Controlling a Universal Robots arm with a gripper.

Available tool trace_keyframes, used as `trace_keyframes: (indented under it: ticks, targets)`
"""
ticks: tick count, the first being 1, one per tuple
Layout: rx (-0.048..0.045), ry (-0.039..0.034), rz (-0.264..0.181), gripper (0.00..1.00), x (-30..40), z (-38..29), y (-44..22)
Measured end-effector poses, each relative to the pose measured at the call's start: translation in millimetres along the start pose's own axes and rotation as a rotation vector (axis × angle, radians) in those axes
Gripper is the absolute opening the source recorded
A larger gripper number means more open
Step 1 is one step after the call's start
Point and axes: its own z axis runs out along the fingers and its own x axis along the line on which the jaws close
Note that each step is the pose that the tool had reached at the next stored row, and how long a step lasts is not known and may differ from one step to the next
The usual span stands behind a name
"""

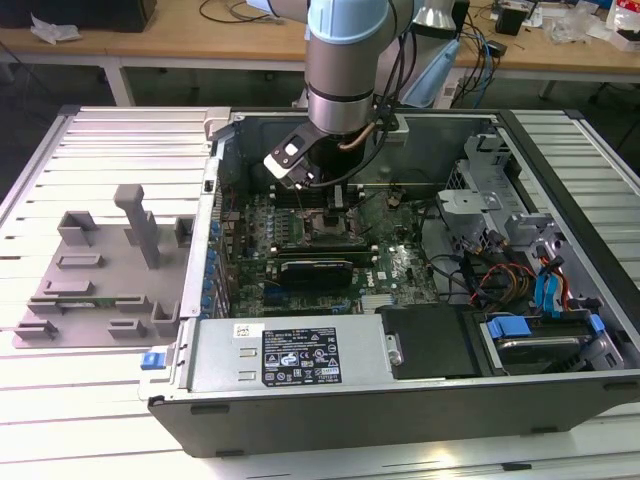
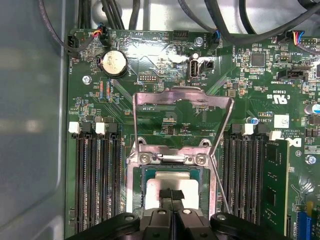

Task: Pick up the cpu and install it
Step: 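Place the cpu into insertion slot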

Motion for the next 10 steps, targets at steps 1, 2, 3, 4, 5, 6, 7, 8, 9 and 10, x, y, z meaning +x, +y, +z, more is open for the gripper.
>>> trace_keyframes:
  ticks: [1, 2, 3, 4, 5, 6, 7, 8, 9, 10]
  targets:
    - [0.0000, -0.0001, 0.000, 0.11, 0.0, -0.1, -0.8]
    - [-0.0001, 0.0000, 0.000, 0.11, 0.0, 0.0, -1.6]
    - [-0.0001, 0.0000, 0.000, 0.11, 0.0, 0.2, -1.8]
    - [-0.0001, 0.0000, 0.000, 0.11, -0.1, 0.4, -1.8]
    - [-0.0002, 0.0001, 0.000, 0.11, -0.4, 0.7, -1.9]
    - [-0.0002, 0.0002, 0.000, 0.11, -1.0, 1.1, -1.9]
    - [-0.0002, 0.0003, 0.000, 0.11, -1.6, 1.3, -1.9]
    - [-0.0002, 0.0003, 0.000, 0.11, -1.6, 1.3, -1.9]
    - [-0.0002, 0.0010, 0.000, 0.11, -1.6, 1.5, -2.0]
    - [-0.0002, 0.0038, 0.000, 0.11, -1.6, 2.4, -2.1]
